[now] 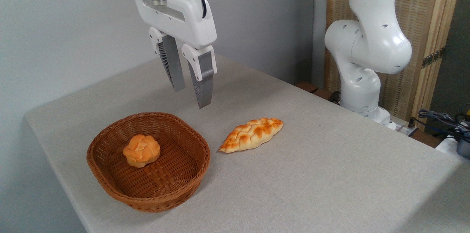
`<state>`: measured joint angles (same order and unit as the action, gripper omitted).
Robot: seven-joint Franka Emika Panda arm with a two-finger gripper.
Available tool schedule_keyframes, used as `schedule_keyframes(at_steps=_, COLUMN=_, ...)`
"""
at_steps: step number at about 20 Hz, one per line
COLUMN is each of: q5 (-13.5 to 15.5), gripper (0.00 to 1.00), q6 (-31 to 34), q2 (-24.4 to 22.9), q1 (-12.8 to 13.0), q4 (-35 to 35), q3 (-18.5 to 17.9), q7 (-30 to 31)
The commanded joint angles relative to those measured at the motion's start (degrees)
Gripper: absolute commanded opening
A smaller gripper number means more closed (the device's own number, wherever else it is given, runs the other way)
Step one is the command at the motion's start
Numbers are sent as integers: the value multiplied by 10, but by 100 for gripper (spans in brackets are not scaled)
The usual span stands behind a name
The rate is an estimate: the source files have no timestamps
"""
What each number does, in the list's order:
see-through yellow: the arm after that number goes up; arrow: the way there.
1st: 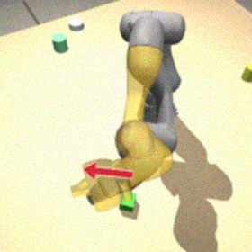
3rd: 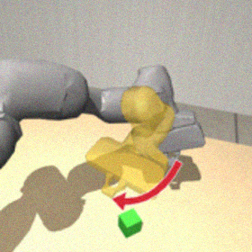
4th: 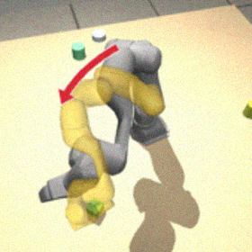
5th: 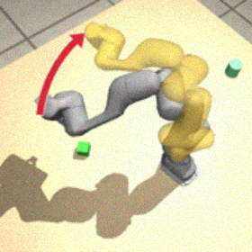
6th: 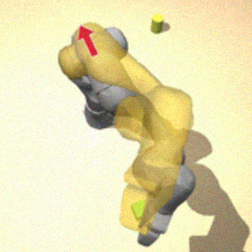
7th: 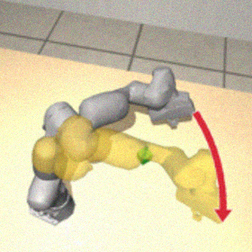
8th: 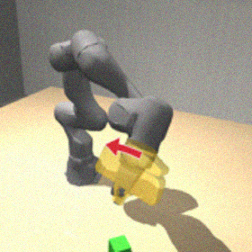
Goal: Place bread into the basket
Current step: 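Lower the open gripper down onto the braided bread roll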
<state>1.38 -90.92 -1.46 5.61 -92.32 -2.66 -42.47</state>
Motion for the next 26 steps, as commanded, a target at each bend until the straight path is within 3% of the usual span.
schedule_keyframes(at_steps=1, q5=1, gripper=100, q6=24, q2=-3, q1=-2, q4=8, q3=-5, q7=0)
schedule_keyframes(at_steps=8, q5=1, gripper=100, q6=24, q2=-6, q1=-2, q4=6, q3=-5, q7=-1)
schedule_keyframes(at_steps=13, q5=1, gripper=100, q6=20, q2=-53, q1=-3, q4=-53, q3=1, q7=1)
schedule_keyframes(at_steps=15, q5=2, gripper=100, q6=13, q2=-78, q1=-23, q4=-89, q3=17, q7=1)
schedule_keyframes(at_steps=17, q5=2, gripper=100, q6=-20, q2=-109, q1=-24, q4=-149, q3=26, q7=0)
schedule_keyframes(at_steps=26, q5=1, gripper=100, q6=-193, q2=-173, q1=30, q4=-380, q3=39, q7=-2)
